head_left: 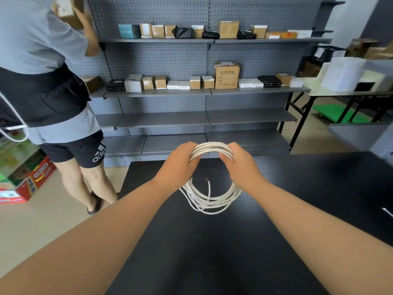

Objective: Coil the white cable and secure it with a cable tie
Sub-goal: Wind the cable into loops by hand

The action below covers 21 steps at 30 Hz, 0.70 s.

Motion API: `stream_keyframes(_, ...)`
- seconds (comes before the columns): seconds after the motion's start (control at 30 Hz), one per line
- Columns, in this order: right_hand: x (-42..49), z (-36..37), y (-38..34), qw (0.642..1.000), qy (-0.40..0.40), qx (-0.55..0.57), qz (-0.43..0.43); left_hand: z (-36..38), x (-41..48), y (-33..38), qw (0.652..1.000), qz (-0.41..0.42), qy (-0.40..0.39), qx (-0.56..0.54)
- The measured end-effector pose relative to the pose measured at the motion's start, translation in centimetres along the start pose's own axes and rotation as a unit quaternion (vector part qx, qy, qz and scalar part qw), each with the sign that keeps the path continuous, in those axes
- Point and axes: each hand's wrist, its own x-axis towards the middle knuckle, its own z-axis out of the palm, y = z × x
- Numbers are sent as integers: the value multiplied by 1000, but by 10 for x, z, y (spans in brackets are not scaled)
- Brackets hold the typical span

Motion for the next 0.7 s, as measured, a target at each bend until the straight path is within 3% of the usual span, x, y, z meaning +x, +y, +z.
stream_keyframes(0.13, 3, 0, 3, 998, 52, 29, 19, 10, -7, -4, 989, -58, 29, -132)
stream_keyframes(0.33, 6, 5, 10, 974, 117, 166, 99, 16, -11, -9, 956, -137, 34, -257)
stream_keyframes(0.47, 4, 0, 8, 976, 146, 137, 86, 14, -11, -14, 935, -146, -29, -322)
stream_keyframes(0.6, 4, -3, 9, 979, 141, 114, 95, 7, -12, -22, 869, -131, -110, -464)
stream_keyframes(0.7, 6, -2, 15, 973, 141, 136, 118, 0, -13, -29, 839, -109, -189, -499)
